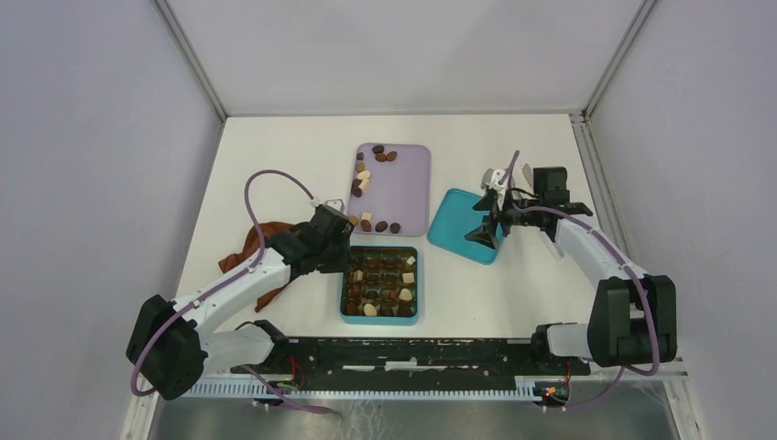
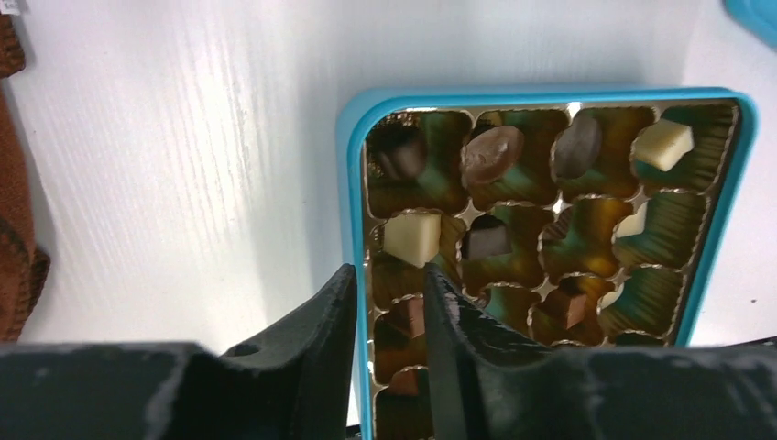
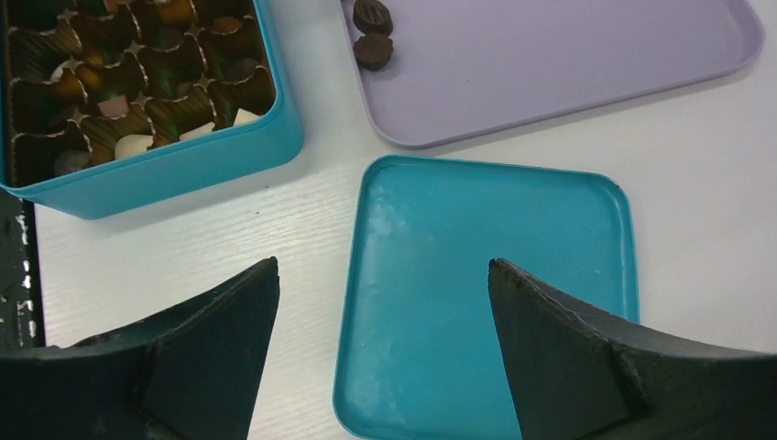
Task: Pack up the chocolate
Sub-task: Place the packing box at the center of the board, then pick up the box lid from the center of the board.
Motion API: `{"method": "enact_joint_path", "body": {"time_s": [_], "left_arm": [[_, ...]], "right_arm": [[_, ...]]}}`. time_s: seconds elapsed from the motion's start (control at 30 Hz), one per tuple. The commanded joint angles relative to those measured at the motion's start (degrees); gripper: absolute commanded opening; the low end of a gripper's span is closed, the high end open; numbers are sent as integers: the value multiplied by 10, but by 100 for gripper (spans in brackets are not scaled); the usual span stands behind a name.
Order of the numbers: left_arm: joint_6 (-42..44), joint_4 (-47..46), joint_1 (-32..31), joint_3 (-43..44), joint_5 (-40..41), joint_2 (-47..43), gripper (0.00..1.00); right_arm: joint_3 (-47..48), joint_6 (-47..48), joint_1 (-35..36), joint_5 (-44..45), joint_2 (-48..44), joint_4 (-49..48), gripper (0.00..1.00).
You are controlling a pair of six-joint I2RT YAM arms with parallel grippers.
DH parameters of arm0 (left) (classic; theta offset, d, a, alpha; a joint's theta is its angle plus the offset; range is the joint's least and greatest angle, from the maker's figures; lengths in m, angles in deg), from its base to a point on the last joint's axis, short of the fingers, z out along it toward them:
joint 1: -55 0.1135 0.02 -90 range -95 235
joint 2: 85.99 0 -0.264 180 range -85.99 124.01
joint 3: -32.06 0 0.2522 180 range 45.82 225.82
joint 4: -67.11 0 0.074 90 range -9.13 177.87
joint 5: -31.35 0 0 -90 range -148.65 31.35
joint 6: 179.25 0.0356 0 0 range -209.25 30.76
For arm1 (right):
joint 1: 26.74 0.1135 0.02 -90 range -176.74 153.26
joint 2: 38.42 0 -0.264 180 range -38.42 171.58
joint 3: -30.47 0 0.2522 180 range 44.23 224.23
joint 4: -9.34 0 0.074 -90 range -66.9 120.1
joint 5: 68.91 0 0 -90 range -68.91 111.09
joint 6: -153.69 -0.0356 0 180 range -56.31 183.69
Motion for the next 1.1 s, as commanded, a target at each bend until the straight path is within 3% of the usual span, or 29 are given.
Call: {"method": "enact_joint_path", "body": {"time_s": [0.0, 0.23, 0.5, 0.67, 0.83, 0.93, 1.07], "left_arm": [[-10, -38, 1, 18, -16, -9, 43], [5, -25, 1, 25, 4, -149, 57], [-14, -35, 0, -32, 24, -267, 57], [-23, -39, 1, -52, 39, -298, 57], [-23, -28, 1, -52, 46, -281, 56], [-34, -15, 1, -51, 56, -262, 55], [-42, -1, 1, -48, 49, -216, 56]], "right_arm": [[0, 42, 56, 95, 8, -11, 88], [-3, 49, 201, 297, 44, -35, 67], [60, -41, 292, 496, 175, -20, 54], [63, -43, 299, 521, 189, -15, 46], [81, -39, 299, 494, 200, 21, 23], [93, -41, 298, 484, 192, 38, 3], [117, -62, 256, 396, 154, 68, 0]]}}
